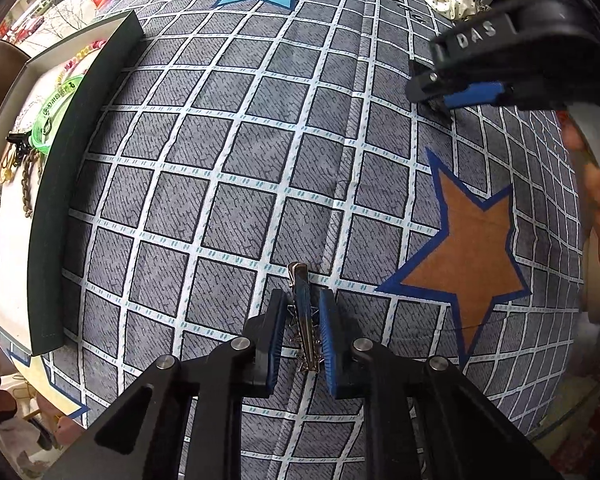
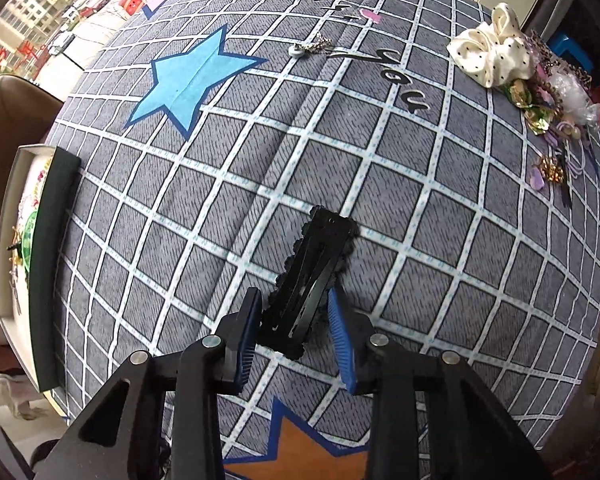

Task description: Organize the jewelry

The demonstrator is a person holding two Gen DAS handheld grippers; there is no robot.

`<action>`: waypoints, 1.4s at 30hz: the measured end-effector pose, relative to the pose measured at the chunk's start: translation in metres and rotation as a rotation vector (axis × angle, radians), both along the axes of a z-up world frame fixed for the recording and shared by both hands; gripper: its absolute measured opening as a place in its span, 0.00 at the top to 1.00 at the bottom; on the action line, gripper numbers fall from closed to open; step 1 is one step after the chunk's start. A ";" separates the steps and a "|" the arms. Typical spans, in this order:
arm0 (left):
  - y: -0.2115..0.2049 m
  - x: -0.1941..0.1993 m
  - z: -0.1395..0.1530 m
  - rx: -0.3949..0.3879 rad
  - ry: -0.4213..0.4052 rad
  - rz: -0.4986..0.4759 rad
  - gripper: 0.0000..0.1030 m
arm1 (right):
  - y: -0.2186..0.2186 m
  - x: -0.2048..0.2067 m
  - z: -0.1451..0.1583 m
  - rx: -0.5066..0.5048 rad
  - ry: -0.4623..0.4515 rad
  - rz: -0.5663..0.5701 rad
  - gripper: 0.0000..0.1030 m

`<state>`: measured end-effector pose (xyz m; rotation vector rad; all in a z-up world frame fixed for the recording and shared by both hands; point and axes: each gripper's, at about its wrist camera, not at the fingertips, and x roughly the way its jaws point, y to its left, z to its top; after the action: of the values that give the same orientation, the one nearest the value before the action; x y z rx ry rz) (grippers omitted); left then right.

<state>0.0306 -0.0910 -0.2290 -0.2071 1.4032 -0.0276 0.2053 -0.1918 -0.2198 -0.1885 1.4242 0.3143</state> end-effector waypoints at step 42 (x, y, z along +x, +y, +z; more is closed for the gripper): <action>0.026 -0.005 0.006 0.079 0.081 0.156 0.00 | -0.078 -0.114 0.015 0.022 0.109 -0.034 0.64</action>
<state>0.0256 -0.0651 -0.2233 -0.2535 1.4616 0.1665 0.0916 -0.2696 -0.2046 -0.1307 1.5296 0.3159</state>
